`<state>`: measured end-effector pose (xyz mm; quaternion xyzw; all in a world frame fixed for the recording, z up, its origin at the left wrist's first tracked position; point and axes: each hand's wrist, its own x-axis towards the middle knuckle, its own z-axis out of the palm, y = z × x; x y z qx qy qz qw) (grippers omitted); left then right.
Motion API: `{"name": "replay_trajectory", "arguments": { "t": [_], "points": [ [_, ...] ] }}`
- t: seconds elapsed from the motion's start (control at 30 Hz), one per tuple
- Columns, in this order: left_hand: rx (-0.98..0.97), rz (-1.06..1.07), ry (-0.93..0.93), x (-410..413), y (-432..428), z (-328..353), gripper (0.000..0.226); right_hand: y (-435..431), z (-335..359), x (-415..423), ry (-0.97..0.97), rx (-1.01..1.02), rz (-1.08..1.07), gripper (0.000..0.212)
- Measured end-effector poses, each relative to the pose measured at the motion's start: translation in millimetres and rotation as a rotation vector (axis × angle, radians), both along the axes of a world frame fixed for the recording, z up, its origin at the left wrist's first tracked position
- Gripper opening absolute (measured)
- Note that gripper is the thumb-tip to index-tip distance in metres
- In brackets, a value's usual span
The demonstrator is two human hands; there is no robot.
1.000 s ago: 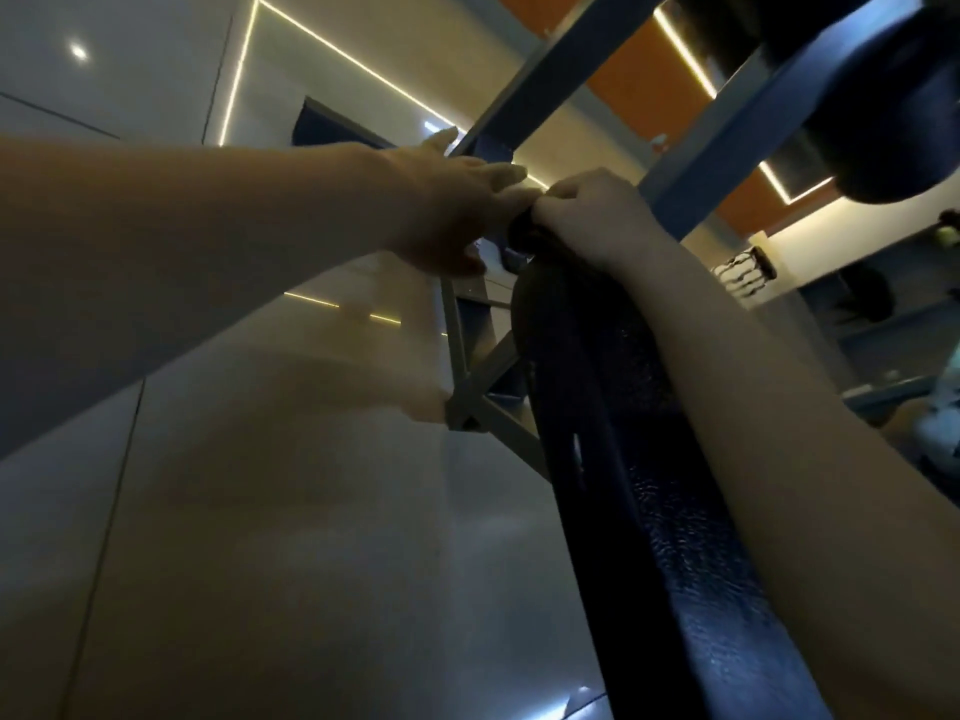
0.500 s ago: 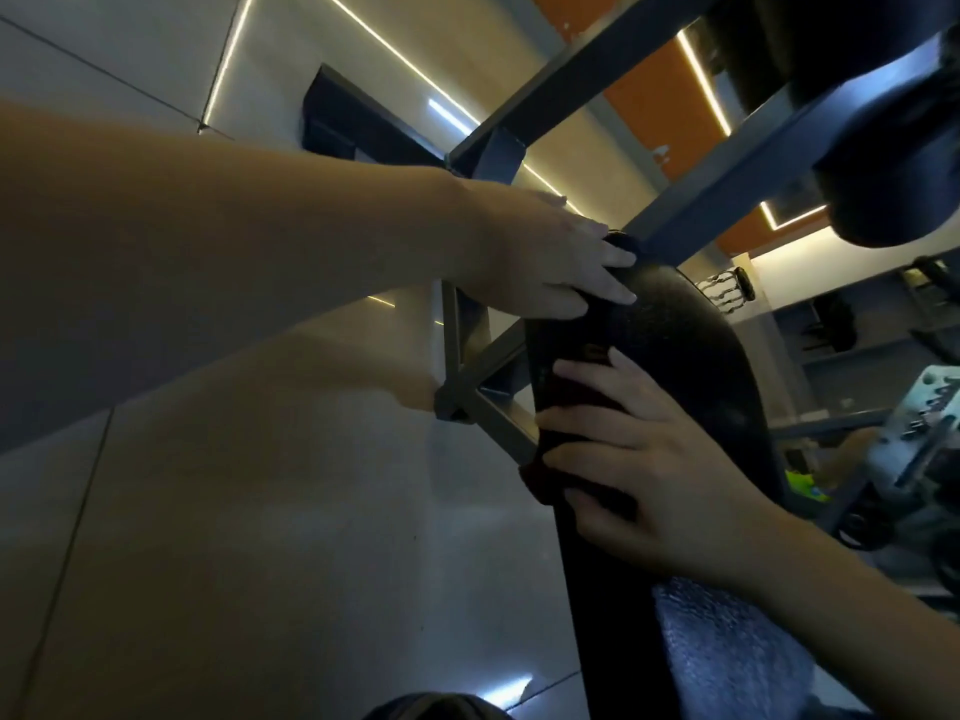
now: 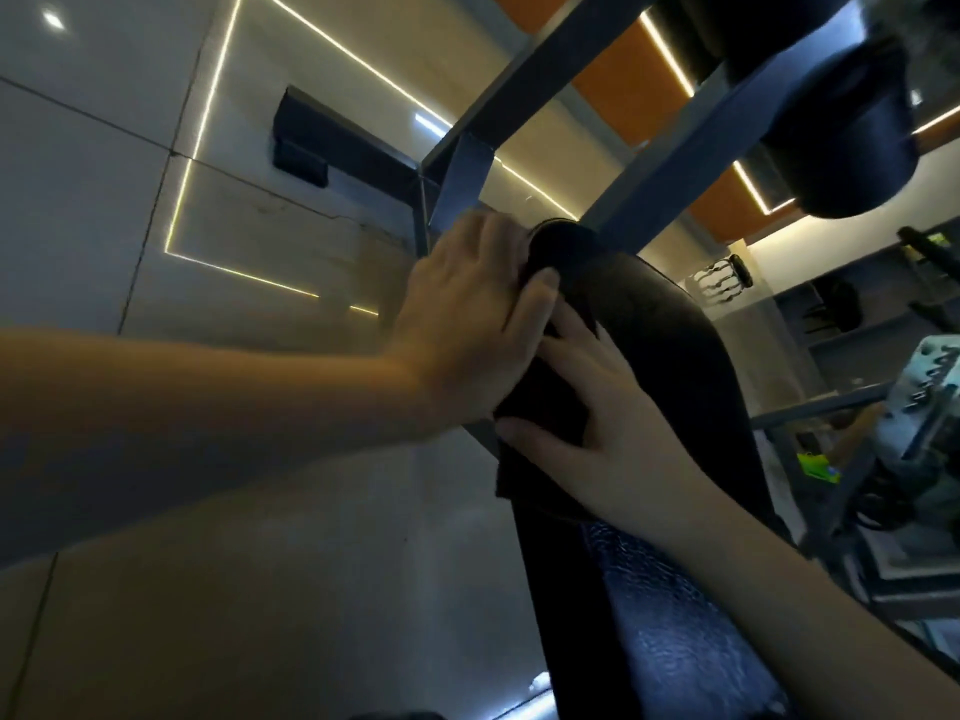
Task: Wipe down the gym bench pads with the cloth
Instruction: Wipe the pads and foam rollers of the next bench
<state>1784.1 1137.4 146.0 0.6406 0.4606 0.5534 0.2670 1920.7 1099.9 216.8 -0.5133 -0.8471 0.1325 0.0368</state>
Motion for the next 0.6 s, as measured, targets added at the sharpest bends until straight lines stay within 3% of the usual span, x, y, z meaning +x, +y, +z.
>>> {"name": "replay_trajectory", "arguments": {
  "t": [0.07,0.17,0.2,0.27,0.33,0.4,0.5,0.6],
  "points": [
    [-0.069,0.037,-0.009,12,-40,1,0.039,-6,13,0,0.286,-0.243,-0.149,0.072],
    [-0.277,-0.053,0.087,38,-77,9,0.083,0,36,12,0.665,-0.478,-0.346,0.091],
    [-0.369,-0.091,0.064,48,-83,9,0.094,1,41,15,0.804,-0.519,-0.402,0.091],
    [-0.356,-0.104,0.036,73,-90,1,0.107,-3,40,28,0.929,-0.486,-0.44,0.08],
    [-0.273,-0.082,0.021,85,-90,-10,0.105,-10,29,46,0.742,-0.27,-0.375,0.062],
    [-0.219,-0.042,-0.038,86,-85,-22,0.089,-15,13,60,0.436,-0.118,-0.251,0.053],
    [-0.175,-0.041,-0.24,78,-79,-35,0.073,-20,-17,70,0.075,-0.015,-0.065,0.058],
    [-0.186,-0.081,-0.414,71,-72,-33,0.068,-21,-32,70,-0.052,0.139,-0.012,0.062]
  ]
}}
